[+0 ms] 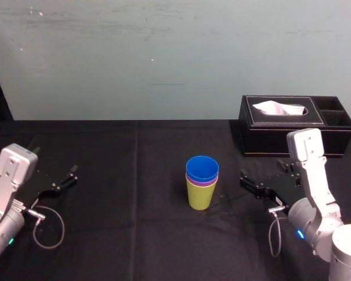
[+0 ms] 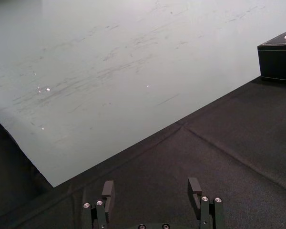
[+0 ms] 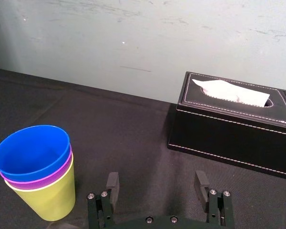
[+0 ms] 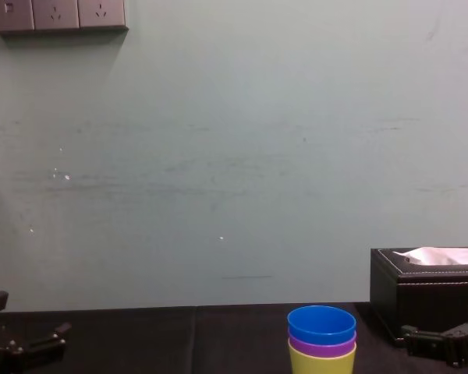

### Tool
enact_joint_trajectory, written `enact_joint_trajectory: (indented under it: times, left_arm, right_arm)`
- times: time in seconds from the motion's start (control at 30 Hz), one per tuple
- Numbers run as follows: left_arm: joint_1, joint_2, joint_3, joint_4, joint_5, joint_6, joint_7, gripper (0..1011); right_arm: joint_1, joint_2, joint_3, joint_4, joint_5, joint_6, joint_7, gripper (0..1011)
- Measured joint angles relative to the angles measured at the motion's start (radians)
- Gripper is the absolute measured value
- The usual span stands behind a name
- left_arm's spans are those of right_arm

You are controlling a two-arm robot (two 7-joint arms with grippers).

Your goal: Stack the three plastic cups sequentially using one hand.

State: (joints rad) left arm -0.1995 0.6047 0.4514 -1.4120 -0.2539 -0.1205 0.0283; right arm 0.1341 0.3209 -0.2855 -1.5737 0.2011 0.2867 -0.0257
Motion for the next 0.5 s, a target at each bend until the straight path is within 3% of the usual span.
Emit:
enact_joint_trajectory:
  times: [0.5]
  left_arm:
    - [0.0, 0.0, 0.0, 0.0, 0.0, 0.0, 0.0, 1000]
  right_arm:
    - [0.0, 0.0, 0.0, 0.0, 0.0, 0.0, 0.0, 1000]
